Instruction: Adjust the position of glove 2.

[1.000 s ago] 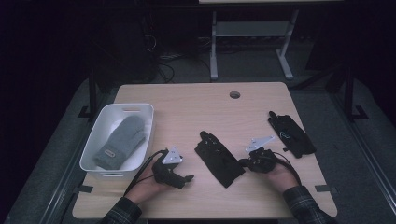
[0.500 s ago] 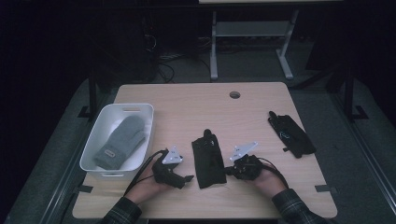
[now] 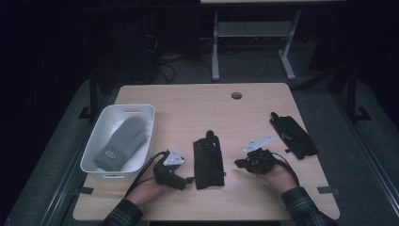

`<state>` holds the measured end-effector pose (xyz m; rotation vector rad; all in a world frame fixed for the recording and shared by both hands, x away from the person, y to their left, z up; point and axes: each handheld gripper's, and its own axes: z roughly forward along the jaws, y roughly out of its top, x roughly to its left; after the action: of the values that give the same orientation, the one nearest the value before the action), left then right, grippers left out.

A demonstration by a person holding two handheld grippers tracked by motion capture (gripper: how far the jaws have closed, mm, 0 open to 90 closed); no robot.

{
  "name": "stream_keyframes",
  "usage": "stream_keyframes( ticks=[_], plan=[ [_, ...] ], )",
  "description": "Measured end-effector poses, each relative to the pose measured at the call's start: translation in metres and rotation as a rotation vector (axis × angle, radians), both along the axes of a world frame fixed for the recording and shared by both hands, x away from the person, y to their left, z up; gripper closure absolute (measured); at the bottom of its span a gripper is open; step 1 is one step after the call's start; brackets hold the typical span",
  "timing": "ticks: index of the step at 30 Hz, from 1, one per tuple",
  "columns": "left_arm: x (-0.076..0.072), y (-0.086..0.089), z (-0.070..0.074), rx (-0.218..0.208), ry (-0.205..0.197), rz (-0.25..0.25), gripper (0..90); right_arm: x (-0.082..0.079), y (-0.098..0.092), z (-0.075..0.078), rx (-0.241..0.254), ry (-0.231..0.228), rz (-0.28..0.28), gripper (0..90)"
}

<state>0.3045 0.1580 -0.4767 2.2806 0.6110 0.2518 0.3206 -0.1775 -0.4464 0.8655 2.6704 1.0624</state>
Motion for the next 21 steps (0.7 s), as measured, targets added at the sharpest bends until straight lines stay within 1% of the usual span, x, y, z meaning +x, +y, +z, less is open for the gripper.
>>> stream_keyframes(
  ticks=[5,9,13,14,17,21],
  plan=[
    [0.000,0.000,0.000,-0.003,-0.003,0.000,12.2,0.011,-0.038,0.007,0.003,-0.035,-0.121,89.5],
    [0.000,0.000,-0.001,-0.005,-0.003,0.000,12.2,0.016,-0.067,0.009,0.003,-0.041,-0.204,89.5],
    [0.000,0.000,0.000,-0.004,-0.002,0.001,12.2,0.019,-0.091,0.009,-0.009,-0.048,-0.275,89.5],
    [0.000,0.000,0.000,-0.004,-0.001,0.002,12.2,0.021,-0.096,0.008,-0.014,-0.056,-0.287,89.5],
    [0.000,0.000,0.000,-0.004,-0.002,0.001,12.2,0.023,-0.112,0.007,-0.031,-0.060,-0.332,89.5],
    [0.000,0.000,0.000,-0.004,-0.002,0.001,12.2,0.024,-0.131,0.004,-0.038,-0.055,-0.392,89.6]
  ],
)
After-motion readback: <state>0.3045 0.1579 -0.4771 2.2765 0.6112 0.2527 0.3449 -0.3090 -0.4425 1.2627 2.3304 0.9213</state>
